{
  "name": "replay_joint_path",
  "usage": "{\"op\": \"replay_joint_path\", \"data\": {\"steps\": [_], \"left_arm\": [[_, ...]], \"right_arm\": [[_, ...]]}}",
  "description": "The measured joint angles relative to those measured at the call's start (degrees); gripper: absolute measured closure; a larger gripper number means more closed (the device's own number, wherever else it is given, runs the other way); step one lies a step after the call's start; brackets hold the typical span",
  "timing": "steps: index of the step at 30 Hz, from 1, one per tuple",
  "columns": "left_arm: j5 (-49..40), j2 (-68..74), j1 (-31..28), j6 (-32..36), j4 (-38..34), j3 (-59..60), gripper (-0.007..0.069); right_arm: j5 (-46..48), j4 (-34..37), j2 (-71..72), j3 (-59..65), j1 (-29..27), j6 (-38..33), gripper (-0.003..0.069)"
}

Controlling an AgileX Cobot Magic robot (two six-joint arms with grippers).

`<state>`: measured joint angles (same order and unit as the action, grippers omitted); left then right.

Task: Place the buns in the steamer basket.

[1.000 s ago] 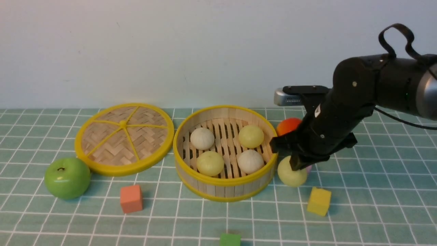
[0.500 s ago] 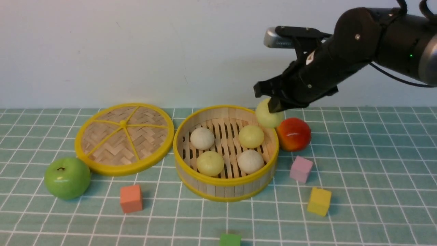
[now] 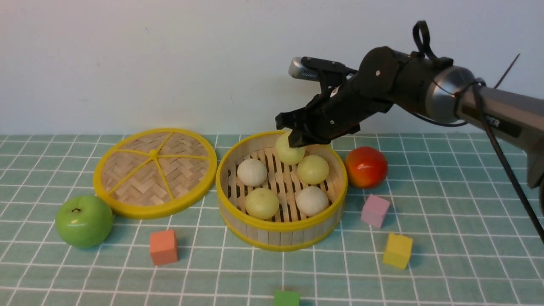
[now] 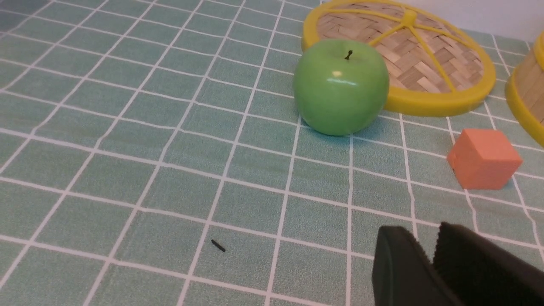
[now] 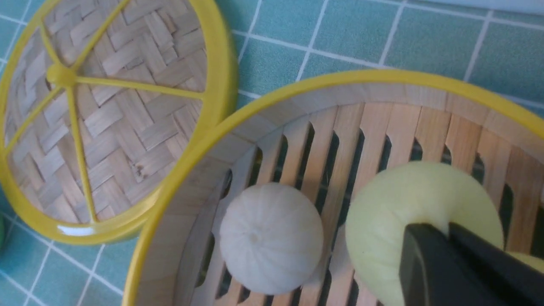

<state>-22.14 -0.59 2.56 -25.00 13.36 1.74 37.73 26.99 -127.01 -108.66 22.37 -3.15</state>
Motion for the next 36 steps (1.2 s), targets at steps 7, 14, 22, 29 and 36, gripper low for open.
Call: {"op": "replay_joint_path", "data": {"steps": [7, 14, 22, 29, 36], "left_arm": [[0.0, 0.0, 0.0, 0.0, 0.0, 0.0, 0.0469], [0.0, 0.0, 0.0, 0.0, 0.0, 0.0, 0.0461], [0.0, 0.0, 0.0, 0.0, 0.0, 0.0, 0.0461], [0.0, 0.0, 0.0, 0.0, 0.0, 0.0, 0.0461], [0.0, 0.0, 0.0, 0.0, 0.0, 0.0, 0.0461]], "right_arm": [[-3.0, 0.9, -1.7, -0.9, 0.0, -1.1, 0.065], [-3.5, 2.5, -3.6, -0.9, 0.0, -1.5, 0.0595], [0.2, 2.4, -2.8, -0.9, 0.0, -1.6, 0.0327], [11.4, -1.0, 6.6, -0.9, -0.7, -1.7, 0.0225], [31.1, -7.9, 20.1, -1.0, -1.1, 2.3, 0.0371]]}}
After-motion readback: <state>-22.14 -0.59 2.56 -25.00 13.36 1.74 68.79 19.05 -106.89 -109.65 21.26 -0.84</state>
